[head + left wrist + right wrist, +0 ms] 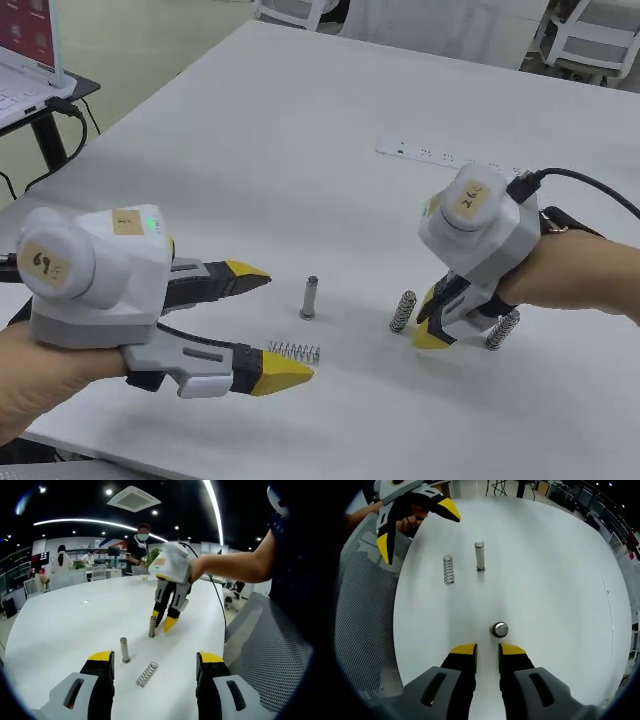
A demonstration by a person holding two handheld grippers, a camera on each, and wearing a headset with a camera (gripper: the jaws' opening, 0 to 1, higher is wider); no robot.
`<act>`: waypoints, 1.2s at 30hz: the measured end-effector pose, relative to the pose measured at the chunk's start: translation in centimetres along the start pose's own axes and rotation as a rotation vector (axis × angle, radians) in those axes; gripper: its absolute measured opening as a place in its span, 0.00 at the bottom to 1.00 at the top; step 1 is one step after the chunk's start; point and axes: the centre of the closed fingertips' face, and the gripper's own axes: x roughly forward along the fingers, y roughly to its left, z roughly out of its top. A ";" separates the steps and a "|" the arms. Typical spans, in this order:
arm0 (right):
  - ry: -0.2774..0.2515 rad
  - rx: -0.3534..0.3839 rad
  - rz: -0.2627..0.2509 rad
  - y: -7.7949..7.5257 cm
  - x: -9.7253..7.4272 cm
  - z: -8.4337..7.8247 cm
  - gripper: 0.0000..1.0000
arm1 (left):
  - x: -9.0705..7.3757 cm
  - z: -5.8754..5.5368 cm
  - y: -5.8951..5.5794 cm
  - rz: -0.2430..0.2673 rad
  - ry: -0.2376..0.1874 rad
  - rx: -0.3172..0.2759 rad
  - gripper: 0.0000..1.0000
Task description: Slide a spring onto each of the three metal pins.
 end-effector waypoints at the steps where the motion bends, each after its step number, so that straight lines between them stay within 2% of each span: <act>1: -0.002 0.002 0.000 0.1 0.0 0.0 0.15 | 0.0 0.0 0.0 -0.001 0.000 0.002 0.62; 22: -0.022 -0.006 0.011 3.2 -0.2 0.1 0.15 | -0.1 -0.1 -0.1 -0.006 0.007 0.012 0.62; 31: -0.050 -0.049 0.030 4.8 -0.1 2.3 0.15 | -0.3 -0.1 -0.2 -0.003 0.005 0.015 0.61; 36: -0.063 -0.071 0.036 5.2 0.0 3.5 0.16 | -0.6 -0.2 -0.3 0.000 0.009 0.016 0.61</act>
